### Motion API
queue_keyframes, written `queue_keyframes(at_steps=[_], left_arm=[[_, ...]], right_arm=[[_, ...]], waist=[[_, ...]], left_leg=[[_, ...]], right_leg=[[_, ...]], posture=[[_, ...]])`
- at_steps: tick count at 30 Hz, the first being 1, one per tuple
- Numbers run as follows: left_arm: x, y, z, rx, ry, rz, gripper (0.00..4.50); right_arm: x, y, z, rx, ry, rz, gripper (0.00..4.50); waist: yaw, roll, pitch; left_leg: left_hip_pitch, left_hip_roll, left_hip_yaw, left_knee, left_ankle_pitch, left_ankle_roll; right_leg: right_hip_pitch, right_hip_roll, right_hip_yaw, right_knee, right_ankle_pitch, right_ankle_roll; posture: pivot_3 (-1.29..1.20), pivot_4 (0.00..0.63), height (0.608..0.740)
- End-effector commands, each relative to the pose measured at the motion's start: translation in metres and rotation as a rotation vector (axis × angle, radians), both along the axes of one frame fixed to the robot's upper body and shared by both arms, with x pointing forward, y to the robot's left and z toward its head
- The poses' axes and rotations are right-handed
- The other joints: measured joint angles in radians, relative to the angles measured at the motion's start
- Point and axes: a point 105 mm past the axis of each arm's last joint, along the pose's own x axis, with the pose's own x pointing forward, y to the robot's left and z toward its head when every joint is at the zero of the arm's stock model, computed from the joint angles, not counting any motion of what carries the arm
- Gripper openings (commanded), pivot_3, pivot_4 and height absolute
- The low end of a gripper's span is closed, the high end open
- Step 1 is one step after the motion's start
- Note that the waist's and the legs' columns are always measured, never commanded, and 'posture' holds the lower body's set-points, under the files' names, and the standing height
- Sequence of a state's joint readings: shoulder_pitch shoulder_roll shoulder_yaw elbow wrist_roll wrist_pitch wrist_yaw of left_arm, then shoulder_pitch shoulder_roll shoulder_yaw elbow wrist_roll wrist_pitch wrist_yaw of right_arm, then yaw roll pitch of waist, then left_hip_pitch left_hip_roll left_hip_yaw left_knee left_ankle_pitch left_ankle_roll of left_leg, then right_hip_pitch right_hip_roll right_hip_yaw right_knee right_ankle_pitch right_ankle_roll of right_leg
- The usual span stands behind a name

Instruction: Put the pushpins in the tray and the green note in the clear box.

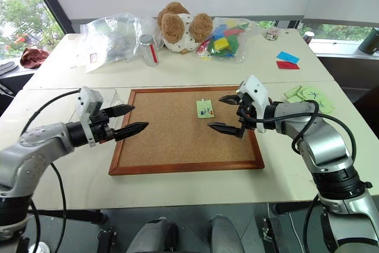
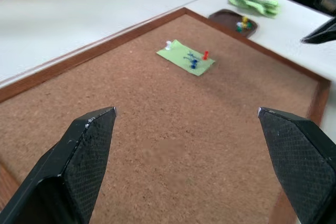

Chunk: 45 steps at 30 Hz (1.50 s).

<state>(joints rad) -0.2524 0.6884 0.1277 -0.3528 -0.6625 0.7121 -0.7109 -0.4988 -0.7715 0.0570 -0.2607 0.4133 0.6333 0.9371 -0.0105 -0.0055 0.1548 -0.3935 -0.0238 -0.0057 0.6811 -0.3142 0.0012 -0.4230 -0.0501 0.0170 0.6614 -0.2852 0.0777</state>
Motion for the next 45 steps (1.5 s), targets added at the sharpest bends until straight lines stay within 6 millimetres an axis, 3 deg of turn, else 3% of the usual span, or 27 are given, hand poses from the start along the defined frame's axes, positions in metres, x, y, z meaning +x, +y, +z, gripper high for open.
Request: queue_keyframes(at_steps=[1, 4, 8, 11, 16, 24, 27, 29, 39, 43, 45], left_arm=[[0.0, -0.011, -0.011, 0.021, -0.031, -0.014, 4.44], [0.008, -0.017, -0.021, 0.014, -0.036, 0.01, 3.57], [0.014, -0.028, -0.039, 0.042, -0.036, 0.005, 1.54], [0.022, -0.035, -0.05, 0.023, -0.019, 0.04, 0.03], [0.026, -0.041, -0.074, 0.071, 0.019, 0.052, 0.03], [0.025, -0.035, -0.089, 0.1, 0.041, 0.089, 0.03], [0.025, -0.033, -0.091, 0.116, 0.029, 0.092, 0.0], [0.024, -0.033, -0.091, 0.123, 0.023, 0.096, 0.0], [0.023, -0.029, -0.093, 0.116, 0.026, 0.117, 0.0], [0.022, -0.03, -0.095, 0.114, 0.03, 0.116, 0.0], [0.022, -0.03, -0.096, 0.114, 0.031, 0.117, 0.0]], right_arm=[[0.0, 0.001, 0.012, 0.006, -0.059, 0.003, 4.5], [0.0, 0.002, 0.012, 0.008, -0.06, 0.002, 4.5], [0.008, 0.006, 0.011, 0.017, -0.061, -0.023, 4.5], [0.031, 0.009, 0.007, 0.032, -0.044, -0.148, 4.5], [0.063, 0.022, -0.004, 0.036, 0.0, -0.285, 4.5], [0.097, 0.044, -0.023, 0.06, 0.086, -0.366, 4.5], [0.108, 0.046, -0.032, 0.043, 0.101, -0.398, 3.71], [0.114, 0.046, -0.033, 0.037, 0.095, -0.414, 2.76], [0.127, 0.052, -0.043, 0.034, 0.112, -0.418, 2.76], [0.127, 0.052, -0.045, 0.033, 0.114, -0.412, 1.45], [0.127, 0.052, -0.045, 0.03, 0.112, -0.412, 0.34]], waist=[[0.0, 0.0, 0.0], [0.0, 0.0, 0.0], [0.0, 0.0, 0.0], [-0.003, 0.0, 0.0], [-0.003, 0.0, 0.0], [-0.004, 0.0, 0.0], [-0.005, 0.001, 0.0], [-0.006, 0.001, 0.0], [-0.009, 0.001, -0.001], [-0.009, 0.001, -0.001], [-0.01, 0.001, -0.001]], left_leg=[[0.0, 0.0, 0.0, 0.0, 0.0, 0.0], [0.0, 0.0, 0.0, 0.0, 0.0, 0.0], [0.0, 0.0, 0.0, 0.0, 0.0, 0.0], [0.0, 0.0, 0.0, 0.001, 0.0, 0.0], [0.0, 0.0, 0.0, 0.0, 0.001, -0.001], [-0.001, 0.0, 0.001, 0.001, 0.002, -0.004], [0.0, 0.0, 0.001, 0.001, 0.001, -0.001], [0.0, 0.0, 0.001, 0.001, 0.001, -0.002], [0.001, 0.0, 0.001, 0.001, 0.001, -0.002], [0.001, 0.0, 0.001, 0.0, 0.001, -0.002], [0.001, 0.0, 0.001, 0.0, 0.001, -0.002]], right_leg=[[0.0, 0.0, 0.0, 0.0, 0.0, 0.0], [0.0, 0.0, 0.0, 0.0, 0.0, 0.0], [0.0, 0.0, 0.0, 0.0, 0.0, 0.0], [0.0, 0.0, 0.0, 0.001, 0.0, 0.0], [-0.002, 0.001, 0.0, 0.003, 0.0, 0.0], [-0.002, 0.0, 0.0, 0.003, 0.0, 0.0], [-0.002, 0.001, 0.0, 0.003, 0.0, 0.0], [-0.002, 0.001, 0.0, 0.003, 0.0, 0.0], [-0.002, 0.001, 0.0, 0.004, 0.0, 0.0], [-0.002, 0.001, 0.0, 0.004, 0.0, 0.0], [-0.002, 0.001, 0.0, 0.004, 0.0, 0.0]], posture=[[0.0, 0.15, 0.74], [0.0, 0.15, 0.74], [0.0, 0.15, 0.74], [0.0, 0.15, 0.74], [0.0, 0.15, 0.74], [0.0, 0.15, 0.74], [0.0, 0.15, 0.74], [0.0, 0.15, 0.74], [0.0, 0.15, 0.74], [0.0, 0.15, 0.74], [0.0, 0.15, 0.74]])
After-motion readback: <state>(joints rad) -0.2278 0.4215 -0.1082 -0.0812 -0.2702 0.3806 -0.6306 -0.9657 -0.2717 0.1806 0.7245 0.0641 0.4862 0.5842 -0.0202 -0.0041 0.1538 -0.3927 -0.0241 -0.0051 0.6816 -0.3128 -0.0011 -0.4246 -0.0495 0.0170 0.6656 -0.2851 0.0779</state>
